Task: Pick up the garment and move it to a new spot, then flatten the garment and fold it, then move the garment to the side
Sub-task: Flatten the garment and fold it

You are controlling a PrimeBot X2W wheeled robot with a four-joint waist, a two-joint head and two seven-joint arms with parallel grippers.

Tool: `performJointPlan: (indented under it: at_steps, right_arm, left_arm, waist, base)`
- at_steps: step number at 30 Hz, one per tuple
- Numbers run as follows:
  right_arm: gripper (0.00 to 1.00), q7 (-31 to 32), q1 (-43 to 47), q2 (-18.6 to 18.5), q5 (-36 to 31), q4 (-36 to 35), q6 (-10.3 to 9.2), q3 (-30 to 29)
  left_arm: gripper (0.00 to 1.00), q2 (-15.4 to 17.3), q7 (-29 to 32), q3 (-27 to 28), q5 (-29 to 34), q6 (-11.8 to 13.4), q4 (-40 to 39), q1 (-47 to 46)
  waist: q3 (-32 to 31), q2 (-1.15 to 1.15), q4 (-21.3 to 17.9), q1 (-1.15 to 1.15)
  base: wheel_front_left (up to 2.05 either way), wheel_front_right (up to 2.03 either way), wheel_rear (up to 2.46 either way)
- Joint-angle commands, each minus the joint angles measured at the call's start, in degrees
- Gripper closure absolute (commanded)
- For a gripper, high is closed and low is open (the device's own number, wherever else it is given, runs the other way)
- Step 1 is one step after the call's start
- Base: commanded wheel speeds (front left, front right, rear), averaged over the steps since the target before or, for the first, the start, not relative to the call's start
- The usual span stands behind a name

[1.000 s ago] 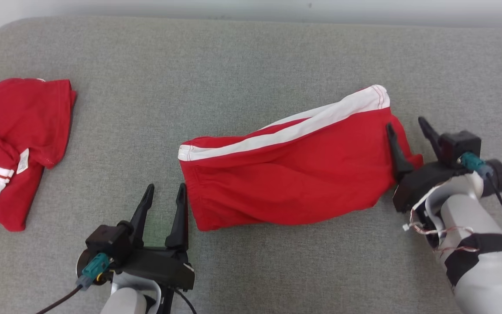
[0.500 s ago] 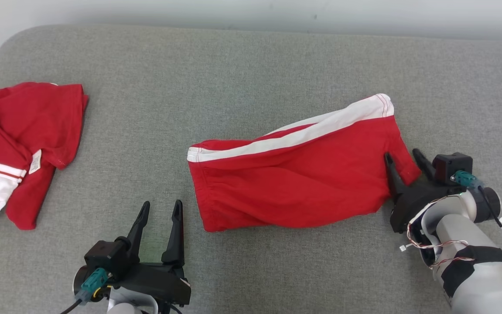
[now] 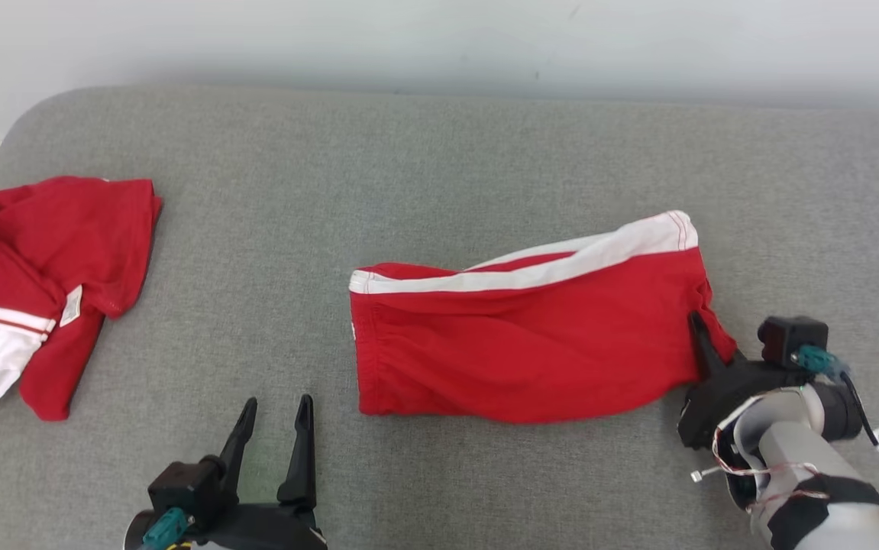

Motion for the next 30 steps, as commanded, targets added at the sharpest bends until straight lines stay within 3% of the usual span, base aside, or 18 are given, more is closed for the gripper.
performJointPlan:
  at_steps: [1, 11, 21, 26, 30]
  right_arm:
    - [1.00, -0.1, 2.0, 0.2, 0.5, -1.1, -0.15, -1.2]
    - [1.00, -0.1, 11.1, 1.6, -0.5, -6.6, -0.15, -6.6]
    - [1.00, -0.1, 13.1, 2.2, -4.7, -14.5, -0.15, -10.1]
    - [1.00, -0.1, 13.9, 3.9, -7.1, -25.9, -0.15, -5.2]
    - [1.00, -0.1, 14.4, 5.0, -6.8, -29.8, -0.15, 0.2]
  left_arm:
    - [0.00, 0.0, -0.2, 0.1, 0.6, -0.1, 0.2, 1.1]
    - [0.00, 0.0, -0.2, 1.6, 1.2, -0.4, 0.8, 3.9]
    - [0.00, 0.0, -0.2, 2.2, 1.4, -0.6, 1.4, 5.1]
    - [0.00, 0.0, -0.2, 2.2, 0.1, -0.8, 2.0, 5.6]
    - [0.00, 0.0, -0.2, 1.9, -1.1, -0.9, 2.3, 5.1]
  waist:
    - [-1.3, 0.00, -1.0, 0.01]
    - [-4.1, 0.00, -3.3, 0.01]
    - [-4.6, 0.00, -4.2, 0.01]
    - [-5.1, 0.00, -4.3, 0.01]
    - [-5.8, 0.00, -3.9, 0.01]
  base:
    - [0.00, 0.00, 0.00]
    - [0.00, 0.00, 0.00]
    - [0.00, 0.00, 0.00]
    - [0.00, 0.00, 0.00]
    - [0.00, 0.00, 0.00]
